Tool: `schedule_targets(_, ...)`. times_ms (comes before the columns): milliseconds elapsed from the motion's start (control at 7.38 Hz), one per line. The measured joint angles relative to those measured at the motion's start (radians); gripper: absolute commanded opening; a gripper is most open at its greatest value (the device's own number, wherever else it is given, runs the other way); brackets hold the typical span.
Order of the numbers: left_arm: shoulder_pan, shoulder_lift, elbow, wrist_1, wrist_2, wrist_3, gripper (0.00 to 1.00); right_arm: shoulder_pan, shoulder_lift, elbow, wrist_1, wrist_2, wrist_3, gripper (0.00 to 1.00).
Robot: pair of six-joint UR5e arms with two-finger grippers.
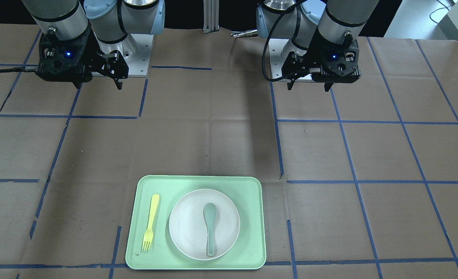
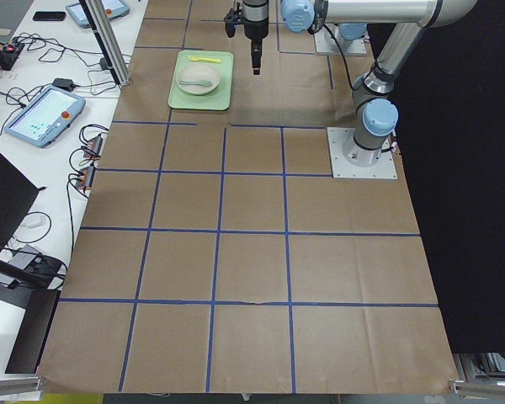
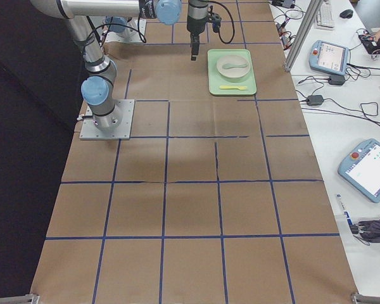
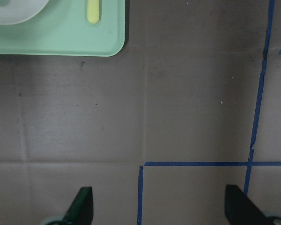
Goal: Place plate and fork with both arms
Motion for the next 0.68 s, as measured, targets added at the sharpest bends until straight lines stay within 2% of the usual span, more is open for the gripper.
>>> schedule_targets(271,-0.002,0.004,0.002,-0.045,-0.029,-0.003,1.0,0.01,0.0,0.006,-0.002,0.006,0.015,1.0)
schedule_targets(678,0.002,0.015,0.002,-0.048,-0.001,0.004,1.0,0.012,0.001,0.006,-0.02,0.006,0.018,1.0)
